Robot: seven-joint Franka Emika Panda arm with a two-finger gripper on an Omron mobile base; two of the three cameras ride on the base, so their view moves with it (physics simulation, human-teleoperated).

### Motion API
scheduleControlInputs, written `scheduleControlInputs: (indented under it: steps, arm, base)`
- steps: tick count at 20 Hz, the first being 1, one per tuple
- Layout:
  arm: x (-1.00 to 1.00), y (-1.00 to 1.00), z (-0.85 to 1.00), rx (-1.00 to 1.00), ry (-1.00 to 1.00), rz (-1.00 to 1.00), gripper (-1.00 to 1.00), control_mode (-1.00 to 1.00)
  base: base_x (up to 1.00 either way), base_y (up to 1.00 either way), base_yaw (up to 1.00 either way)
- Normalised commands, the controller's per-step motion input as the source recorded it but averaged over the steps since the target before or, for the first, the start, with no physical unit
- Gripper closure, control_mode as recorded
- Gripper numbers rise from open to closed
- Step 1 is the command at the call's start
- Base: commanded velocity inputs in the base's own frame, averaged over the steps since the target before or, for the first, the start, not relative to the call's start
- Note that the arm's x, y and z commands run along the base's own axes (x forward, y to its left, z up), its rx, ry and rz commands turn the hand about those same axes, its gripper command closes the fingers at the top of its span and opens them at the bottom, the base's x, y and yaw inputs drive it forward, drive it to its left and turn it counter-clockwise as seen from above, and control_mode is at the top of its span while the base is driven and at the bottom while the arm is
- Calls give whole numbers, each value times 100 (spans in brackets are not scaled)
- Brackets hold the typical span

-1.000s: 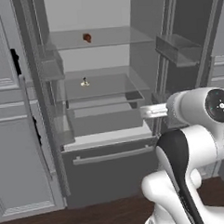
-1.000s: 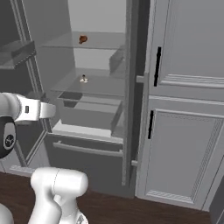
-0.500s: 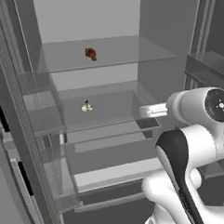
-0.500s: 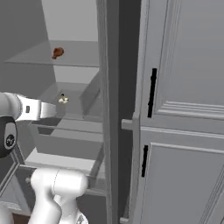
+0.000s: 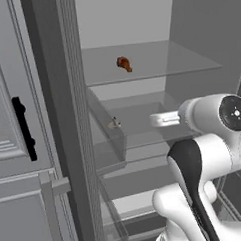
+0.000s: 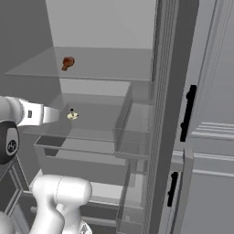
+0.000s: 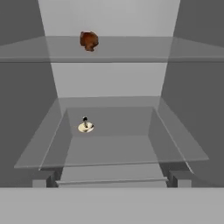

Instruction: Place one mushroom and one chicken drumstick in each tupperware on the nearby counter, to pack two identical lunches.

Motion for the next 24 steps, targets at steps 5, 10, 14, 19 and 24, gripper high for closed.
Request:
scheduleControlInputs:
  steps: [5, 10, 14, 19, 24]
  arm:
    - [8, -1, -5, 1, 1, 0, -100, -100]
    - [28, -4, -34, 6, 5, 3, -100, -100]
    - [77, 23, -69, 5, 16, 21, -100, -100]
    - [55, 23, -59, 1, 9, 21, -100, -100]
    - [79, 56, -41, -1, 17, 11, -100, -100]
  base:
    - [1, 2, -4]
    - [0, 0, 0]
    - [0, 0, 0]
    - [0, 0, 0]
    - [0, 0, 0]
